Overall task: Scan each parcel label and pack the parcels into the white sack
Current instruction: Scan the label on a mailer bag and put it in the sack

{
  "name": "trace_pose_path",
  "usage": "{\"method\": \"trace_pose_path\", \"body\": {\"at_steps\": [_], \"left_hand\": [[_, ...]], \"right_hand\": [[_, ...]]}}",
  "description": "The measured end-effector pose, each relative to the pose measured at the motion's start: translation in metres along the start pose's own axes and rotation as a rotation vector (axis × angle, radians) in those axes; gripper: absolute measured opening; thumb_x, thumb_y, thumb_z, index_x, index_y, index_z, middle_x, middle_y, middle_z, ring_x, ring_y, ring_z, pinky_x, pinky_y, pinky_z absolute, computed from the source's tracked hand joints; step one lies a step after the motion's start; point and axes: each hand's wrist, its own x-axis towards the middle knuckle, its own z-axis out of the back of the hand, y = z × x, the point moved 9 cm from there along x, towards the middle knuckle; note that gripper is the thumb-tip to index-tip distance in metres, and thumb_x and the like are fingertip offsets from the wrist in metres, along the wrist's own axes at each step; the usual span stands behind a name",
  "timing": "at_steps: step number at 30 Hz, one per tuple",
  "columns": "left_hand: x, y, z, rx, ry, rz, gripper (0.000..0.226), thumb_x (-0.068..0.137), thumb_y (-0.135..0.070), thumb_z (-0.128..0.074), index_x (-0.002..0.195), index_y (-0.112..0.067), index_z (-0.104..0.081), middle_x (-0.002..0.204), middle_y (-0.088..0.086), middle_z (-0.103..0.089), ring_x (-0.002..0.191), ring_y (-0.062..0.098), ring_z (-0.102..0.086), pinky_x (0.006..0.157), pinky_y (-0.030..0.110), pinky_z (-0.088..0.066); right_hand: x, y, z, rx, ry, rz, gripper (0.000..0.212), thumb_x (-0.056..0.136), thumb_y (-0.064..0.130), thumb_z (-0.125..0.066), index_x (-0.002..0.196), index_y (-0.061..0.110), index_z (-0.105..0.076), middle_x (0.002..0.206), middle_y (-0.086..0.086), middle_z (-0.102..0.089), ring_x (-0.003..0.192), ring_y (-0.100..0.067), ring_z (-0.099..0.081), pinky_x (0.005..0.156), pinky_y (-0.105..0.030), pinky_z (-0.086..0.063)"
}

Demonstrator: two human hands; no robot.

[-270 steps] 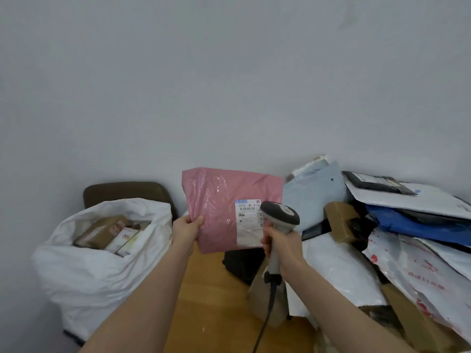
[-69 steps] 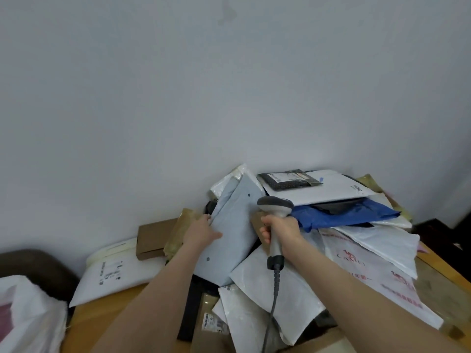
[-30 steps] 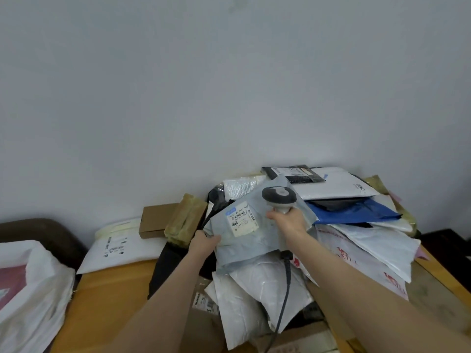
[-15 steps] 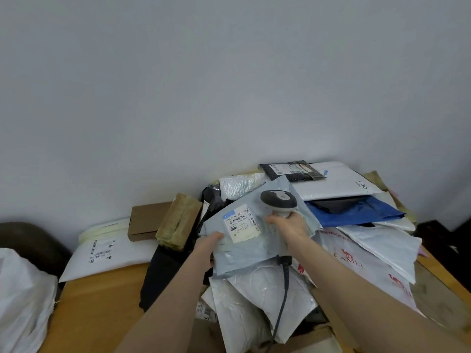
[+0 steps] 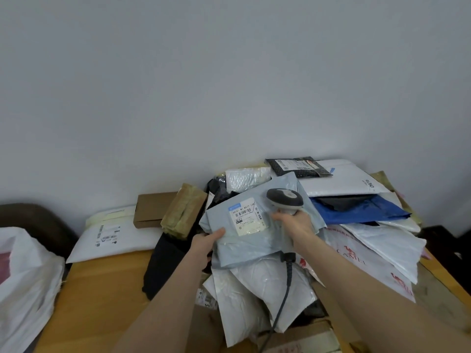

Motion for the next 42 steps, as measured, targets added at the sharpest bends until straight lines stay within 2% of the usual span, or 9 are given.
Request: {"method": "trace_pose_path", "body": {"at_steps": [2, 6, 9, 11, 15, 18, 26, 42], "left_hand": [[-0.004, -0.010, 0.006, -0.024, -0.027, -0.058, 0.037, 0.079, -0.013, -0.077, 0.107, 0.000, -0.057, 0.090, 0.010, -0.064, 0.081, 0.023, -0.061, 0.070, 0.034, -0.050], [-0.017, -0.039, 0.024, 0.007, -0.117, -0.178, 0.045, 0.076, -0.009, -0.079, 0.114, 0.008, -0.059, 0.108, 0.020, -0.065, 0.102, 0.036, -0.062, 0.090, 0.047, -0.052], [-0.028, -0.064, 0.042, 0.080, -0.202, -0.278, 0.043, 0.074, -0.016, -0.081, 0.108, 0.004, -0.066, 0.096, 0.013, -0.069, 0.087, 0.028, -0.064, 0.077, 0.037, -0.054], [-0.036, -0.075, 0.053, 0.130, -0.251, -0.328, 0.046, 0.073, -0.020, -0.082, 0.110, 0.001, -0.066, 0.101, 0.012, -0.069, 0.087, 0.026, -0.063, 0.076, 0.034, -0.051], [-0.052, -0.085, 0.068, 0.205, -0.345, -0.395, 0.047, 0.072, -0.024, -0.083, 0.110, -0.001, -0.068, 0.109, 0.013, -0.068, 0.095, 0.027, -0.062, 0.091, 0.041, -0.051], [-0.058, -0.086, 0.074, 0.236, -0.377, -0.417, 0.044, 0.073, -0.026, -0.082, 0.108, -0.003, -0.069, 0.107, 0.012, -0.069, 0.088, 0.023, -0.060, 0.086, 0.037, -0.050], [-0.065, -0.086, 0.077, 0.334, -0.419, -0.443, 0.042, 0.078, -0.032, -0.077, 0.112, -0.008, -0.068, 0.110, 0.007, -0.067, 0.088, 0.019, -0.055, 0.084, 0.035, -0.046], [-0.062, -0.090, 0.081, 0.353, -0.396, -0.450, 0.036, 0.080, -0.032, -0.075, 0.108, -0.010, -0.068, 0.094, -0.002, -0.062, 0.085, 0.018, -0.055, 0.079, 0.034, -0.044]], "right_hand": [[-0.005, 0.002, -0.002, -0.017, 0.019, 0.012, 0.040, 0.077, 0.019, -0.077, 0.111, 0.003, -0.063, 0.099, -0.007, -0.063, 0.090, -0.023, -0.056, 0.079, -0.033, -0.046], [-0.028, 0.017, -0.015, 0.031, 0.071, 0.093, 0.027, 0.079, 0.014, -0.076, 0.101, 0.008, -0.062, 0.089, -0.003, -0.062, 0.084, -0.019, -0.056, 0.073, -0.030, -0.044], [-0.055, 0.014, -0.030, 0.101, 0.158, 0.103, 0.008, 0.084, 0.010, -0.069, 0.086, 0.005, -0.063, 0.074, -0.007, -0.067, 0.061, -0.016, -0.063, 0.055, -0.029, -0.053], [-0.073, 0.004, -0.036, 0.087, 0.199, 0.112, 0.007, 0.084, 0.010, -0.067, 0.079, 0.008, -0.064, 0.061, -0.005, -0.067, 0.047, -0.013, -0.060, 0.048, -0.026, -0.049], [-0.103, -0.015, -0.039, 0.092, 0.221, 0.128, 0.007, 0.080, 0.009, -0.067, 0.077, 0.003, -0.065, 0.050, -0.003, -0.063, 0.041, -0.012, -0.056, 0.048, -0.026, -0.046], [-0.120, -0.015, -0.041, 0.112, 0.254, 0.150, 0.009, 0.080, 0.010, -0.068, 0.074, 0.003, -0.065, 0.050, -0.005, -0.064, 0.040, -0.011, -0.056, 0.049, -0.026, -0.048], [-0.136, -0.011, -0.040, 0.059, 0.302, 0.179, 0.017, 0.079, 0.012, -0.065, 0.063, 0.006, -0.064, 0.048, -0.004, -0.063, 0.040, -0.010, -0.055, 0.055, -0.029, -0.049], [-0.141, -0.004, -0.045, 0.024, 0.257, 0.185, 0.022, 0.075, 0.014, -0.064, 0.054, 0.009, -0.063, 0.048, -0.004, -0.063, 0.045, -0.014, -0.057, 0.060, -0.033, -0.051]]}}
